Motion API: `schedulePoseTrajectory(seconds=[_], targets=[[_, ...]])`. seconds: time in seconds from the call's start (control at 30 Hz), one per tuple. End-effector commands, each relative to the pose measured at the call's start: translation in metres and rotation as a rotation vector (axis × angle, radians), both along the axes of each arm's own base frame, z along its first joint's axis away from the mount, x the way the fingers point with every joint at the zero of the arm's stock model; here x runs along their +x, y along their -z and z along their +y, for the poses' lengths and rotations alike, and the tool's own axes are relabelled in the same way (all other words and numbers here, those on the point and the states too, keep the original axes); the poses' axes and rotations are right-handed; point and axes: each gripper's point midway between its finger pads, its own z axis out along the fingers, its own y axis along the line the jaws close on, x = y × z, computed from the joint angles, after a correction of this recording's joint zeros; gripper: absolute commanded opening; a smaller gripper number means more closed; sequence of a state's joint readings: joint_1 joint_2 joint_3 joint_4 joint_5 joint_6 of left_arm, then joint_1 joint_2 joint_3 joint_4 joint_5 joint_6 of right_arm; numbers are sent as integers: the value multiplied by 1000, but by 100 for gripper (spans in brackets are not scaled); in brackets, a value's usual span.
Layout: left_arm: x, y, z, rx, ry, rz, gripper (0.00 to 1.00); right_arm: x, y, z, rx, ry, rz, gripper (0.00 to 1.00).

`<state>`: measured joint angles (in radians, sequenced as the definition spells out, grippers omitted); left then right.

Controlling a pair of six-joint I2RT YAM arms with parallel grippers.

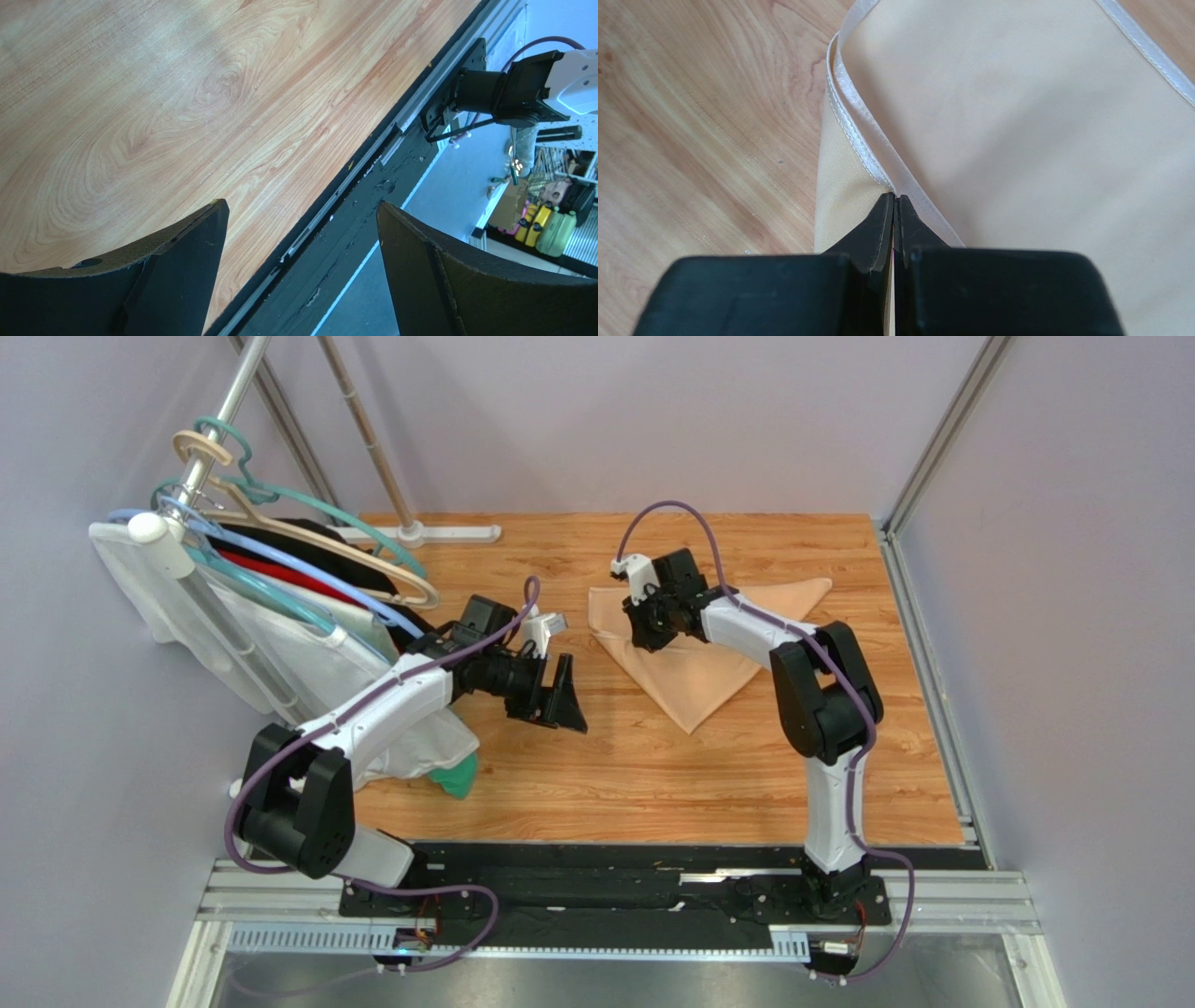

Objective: Fold the napkin, place the utensils inside, and roll it up
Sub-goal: Fold the napkin

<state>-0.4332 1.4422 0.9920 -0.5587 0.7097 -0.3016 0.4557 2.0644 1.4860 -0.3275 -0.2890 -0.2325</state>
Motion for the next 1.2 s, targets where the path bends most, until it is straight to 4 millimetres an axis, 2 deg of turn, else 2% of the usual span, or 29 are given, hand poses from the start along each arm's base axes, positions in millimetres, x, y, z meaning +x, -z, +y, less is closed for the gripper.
schedulePoseTrajectory(seconds=[0.0, 0.17, 0.47, 0.57, 0.6, 0.67, 0.7, 0.73, 0.77, 0.8, 0.87, 0.9, 0.93, 1.0, 1.03, 1.1, 1.13, 1.17], targets=[[5, -9, 1, -34, -7, -13, 87, 27, -29, -1, 16, 49, -103, 0], [5, -9, 1, -33, -7, -11, 87, 30, -25, -6, 2, 66, -103, 0], [5, -8, 1, -32, -8, -11, 87, 37, -22, -2, 5, 66, -104, 1], [5, -8, 1, -30, -8, -8, 87, 38, -24, 0, 20, 82, -94, 20], [5, -7, 1, -30, -9, -10, 87, 37, -26, 1, 32, 91, -86, 32], [5, -8, 1, -32, -9, -9, 87, 37, -31, -1, 54, 114, -92, 41], [6, -8, 1, -30, -10, -13, 87, 40, -44, 0, 86, 133, -114, 49], [5, -8, 1, -30, -9, -11, 87, 42, -50, -2, 102, 141, -122, 50], [5, -8, 2, -30, -8, -11, 87, 44, -55, -6, 110, 156, -126, 59], [5, -9, 2, -30, -10, -14, 87, 46, -71, -8, 128, 169, -149, 60], [5, -9, 2, -30, -10, -14, 87, 45, -87, -17, 127, 206, -178, 60], [4, -9, 2, -31, -8, -15, 87, 36, -85, -21, 118, 211, -170, 60], [5, -10, 2, -33, -8, -18, 87, 29, -104, -26, 132, 224, -202, 60], [4, -11, 2, -36, -8, -20, 87, 14, -109, -32, 145, 237, -203, 58], [5, -12, 2, -35, -9, -27, 87, -7, -106, -41, 142, 250, -189, 57], [5, -13, 2, -36, -10, -27, 87, -29, -99, -44, 142, 265, -169, 54], [5, -14, 1, -40, -9, -29, 87, -48, -76, -53, 109, 274, -130, 54], [5, -14, 1, -42, -9, -29, 87, -62, -82, -52, 120, 269, -141, 53]])
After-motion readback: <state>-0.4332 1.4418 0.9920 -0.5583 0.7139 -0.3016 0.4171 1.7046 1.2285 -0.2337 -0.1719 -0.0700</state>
